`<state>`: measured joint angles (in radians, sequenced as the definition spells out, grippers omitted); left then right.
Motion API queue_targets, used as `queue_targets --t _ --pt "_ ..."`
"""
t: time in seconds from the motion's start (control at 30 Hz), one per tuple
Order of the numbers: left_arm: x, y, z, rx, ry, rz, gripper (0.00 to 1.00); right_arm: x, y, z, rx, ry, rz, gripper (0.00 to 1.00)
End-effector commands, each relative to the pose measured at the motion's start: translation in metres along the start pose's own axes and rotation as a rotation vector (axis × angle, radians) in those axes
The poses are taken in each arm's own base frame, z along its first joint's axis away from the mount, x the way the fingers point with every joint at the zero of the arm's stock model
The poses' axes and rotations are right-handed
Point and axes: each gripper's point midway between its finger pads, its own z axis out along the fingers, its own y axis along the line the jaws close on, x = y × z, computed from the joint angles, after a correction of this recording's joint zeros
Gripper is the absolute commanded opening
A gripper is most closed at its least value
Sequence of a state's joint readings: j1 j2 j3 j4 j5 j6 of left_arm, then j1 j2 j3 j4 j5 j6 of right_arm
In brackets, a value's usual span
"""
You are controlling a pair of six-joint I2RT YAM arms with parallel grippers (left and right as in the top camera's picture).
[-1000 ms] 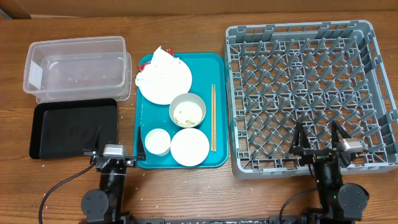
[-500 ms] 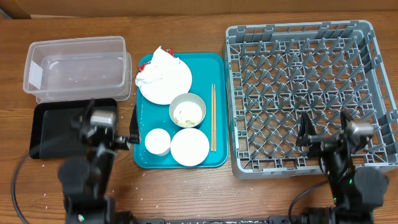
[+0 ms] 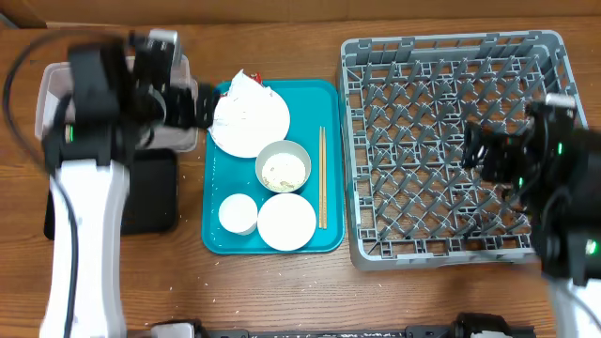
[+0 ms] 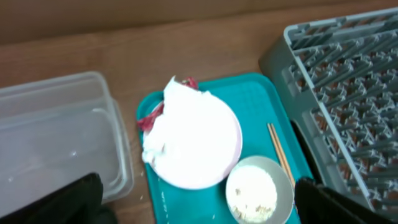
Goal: Sort waste into correct bins and load items into the dishwasher
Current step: 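Grasp the tissue and red wrapper from the pink plate with left gripper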
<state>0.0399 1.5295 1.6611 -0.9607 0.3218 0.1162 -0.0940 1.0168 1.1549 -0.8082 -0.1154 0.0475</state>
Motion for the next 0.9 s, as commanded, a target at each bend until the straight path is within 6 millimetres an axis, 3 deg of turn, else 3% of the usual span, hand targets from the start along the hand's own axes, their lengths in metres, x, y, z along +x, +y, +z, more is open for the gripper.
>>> queue_targets --t 0.0,0.1,0.17,0.3,0.4,0.57,0.73,0.87 --pt "-0.022 -0.003 0.025 0.034 0.04 0.054 1.0 -0.014 -0.002 0.013 0.013 0.032 0.004 1.0" --pt "-0.025 0.003 0.061 0.058 0.056 0.026 1.0 -0.002 -0.001 0.037 -0.01 0.106 0.025 1.0" --pt "-0.003 0.0 0.084 0.112 0.153 -0.084 1.0 0.012 0.0 0.05 -0.032 0.179 0.038 1.0" --pt "0.007 -0.006 0.117 0.201 0.195 -0.109 0.98 0.03 0.001 0.064 -0.048 0.263 0.055 1.0" --pt "0.016 -0.001 0.143 0.133 0.226 -0.093 0.93 0.037 -0.001 0.07 -0.044 0.295 0.061 1.0" --pt "0.034 0.0 0.174 -0.076 0.304 0.108 0.99 0.04 0.002 0.07 -0.06 0.311 0.066 1.0" --pt "0.056 -0.013 0.21 -0.087 0.377 0.335 1.0 0.041 0.003 0.07 -0.067 0.314 0.068 1.0" --pt "0.069 0.001 0.236 -0.135 0.411 0.393 0.96 0.043 0.003 0.069 -0.065 0.324 0.07 1.0"
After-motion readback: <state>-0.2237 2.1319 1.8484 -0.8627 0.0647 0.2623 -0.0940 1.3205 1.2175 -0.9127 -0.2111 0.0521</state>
